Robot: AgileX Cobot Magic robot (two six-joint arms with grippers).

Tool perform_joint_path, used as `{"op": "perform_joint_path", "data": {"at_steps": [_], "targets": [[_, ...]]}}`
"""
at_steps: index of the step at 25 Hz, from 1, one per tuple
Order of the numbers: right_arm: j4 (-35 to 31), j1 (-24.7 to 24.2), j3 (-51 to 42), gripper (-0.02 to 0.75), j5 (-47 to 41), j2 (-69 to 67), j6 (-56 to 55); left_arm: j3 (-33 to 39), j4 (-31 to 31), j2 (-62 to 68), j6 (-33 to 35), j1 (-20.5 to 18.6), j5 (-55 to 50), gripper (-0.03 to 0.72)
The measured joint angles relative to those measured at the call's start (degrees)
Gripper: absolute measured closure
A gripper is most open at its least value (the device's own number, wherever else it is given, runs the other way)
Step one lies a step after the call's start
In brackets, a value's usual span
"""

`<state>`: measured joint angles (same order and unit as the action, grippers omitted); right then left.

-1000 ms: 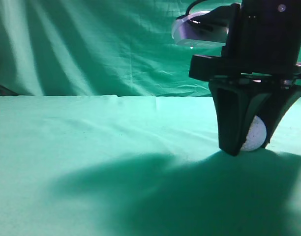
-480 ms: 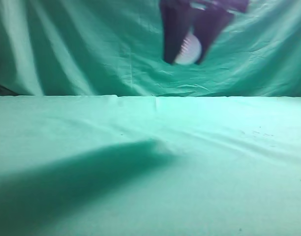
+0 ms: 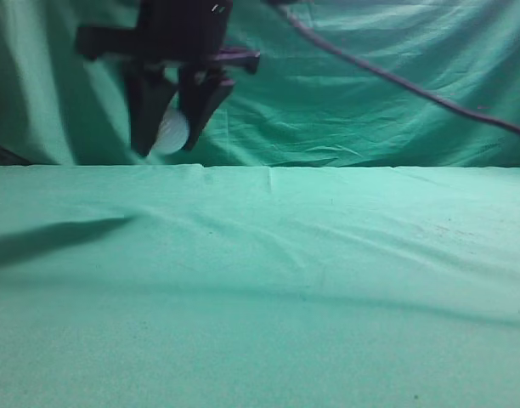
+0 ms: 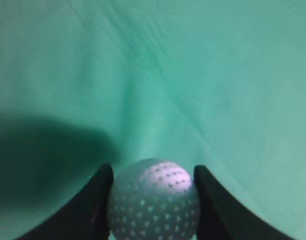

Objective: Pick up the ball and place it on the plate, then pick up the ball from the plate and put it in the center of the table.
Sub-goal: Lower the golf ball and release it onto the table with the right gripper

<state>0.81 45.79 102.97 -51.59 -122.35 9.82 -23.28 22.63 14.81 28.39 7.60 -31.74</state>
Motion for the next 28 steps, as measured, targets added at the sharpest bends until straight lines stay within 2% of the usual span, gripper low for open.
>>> {"op": "perform_joint_path", "data": {"at_steps": [5,13,18,19,23,28], "targets": [[0.20,0.70,6.81,0.405,0.00,-7.57,0.28,0.00,0.00,0.00,0.00,0.00,0.00,0.642],[0.57,0.70,7.80,0.405,2.03,-10.83,0.41,0.00,0.00,0.00,0.00,0.00,0.00,0.642],[0.47,0.70,7.80,0.127,2.08,-10.43,0.41,0.00,0.00,0.00,0.00,0.00,0.00,0.642],[0.47,0.70,7.80,0.094,1.52,-9.72,0.41,0.00,0.00,0.00,0.00,0.00,0.00,0.642],[1.61,0.70,10.43,0.093,-5.80,-4.64,0.41,0.00,0.00,0.00,0.00,0.00,0.00,0.642],[5.97,0.70,17.17,0.463,-18.16,4.99,-4.39,0.00,0.00,0.00,0.00,0.00,0.00,0.642]]}}
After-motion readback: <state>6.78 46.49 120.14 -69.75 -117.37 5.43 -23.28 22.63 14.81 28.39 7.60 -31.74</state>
